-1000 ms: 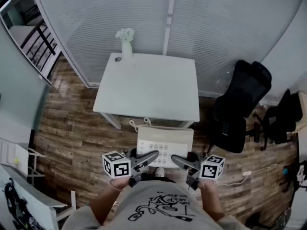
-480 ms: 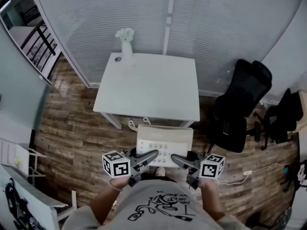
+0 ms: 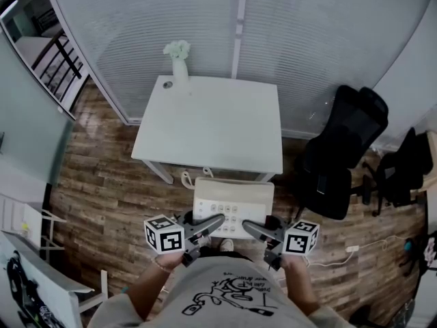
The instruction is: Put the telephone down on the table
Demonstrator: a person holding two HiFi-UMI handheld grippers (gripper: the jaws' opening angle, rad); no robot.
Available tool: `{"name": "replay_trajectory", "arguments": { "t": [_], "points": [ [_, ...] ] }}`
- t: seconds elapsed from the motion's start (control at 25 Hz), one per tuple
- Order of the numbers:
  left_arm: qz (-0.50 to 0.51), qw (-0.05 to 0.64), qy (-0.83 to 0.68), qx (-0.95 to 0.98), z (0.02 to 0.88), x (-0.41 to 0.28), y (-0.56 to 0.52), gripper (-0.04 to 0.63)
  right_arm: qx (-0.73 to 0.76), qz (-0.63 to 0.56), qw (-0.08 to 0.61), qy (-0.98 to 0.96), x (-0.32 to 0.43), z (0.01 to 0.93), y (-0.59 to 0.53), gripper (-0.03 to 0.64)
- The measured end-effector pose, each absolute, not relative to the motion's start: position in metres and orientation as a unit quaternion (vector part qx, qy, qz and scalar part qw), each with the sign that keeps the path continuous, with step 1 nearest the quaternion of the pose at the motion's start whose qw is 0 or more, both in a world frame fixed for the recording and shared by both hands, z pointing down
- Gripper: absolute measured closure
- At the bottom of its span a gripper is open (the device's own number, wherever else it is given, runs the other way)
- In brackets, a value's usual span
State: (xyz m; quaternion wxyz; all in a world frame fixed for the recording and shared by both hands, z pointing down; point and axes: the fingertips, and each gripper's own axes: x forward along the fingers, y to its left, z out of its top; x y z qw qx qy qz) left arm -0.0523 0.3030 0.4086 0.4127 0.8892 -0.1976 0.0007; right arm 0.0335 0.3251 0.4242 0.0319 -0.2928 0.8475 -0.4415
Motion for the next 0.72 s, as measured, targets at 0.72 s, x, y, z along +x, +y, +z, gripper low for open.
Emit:
{"name": "replay_trajectory", "arguments": {
  "t": [0.72],
  "points": [
    [-0.001,0.414,-0.217,0.884,0.409,-0.017,0.31,0.351,-0.277,-0.443,0.024,0.852,0.07,0.426,0.328,0.302]
  ]
}}
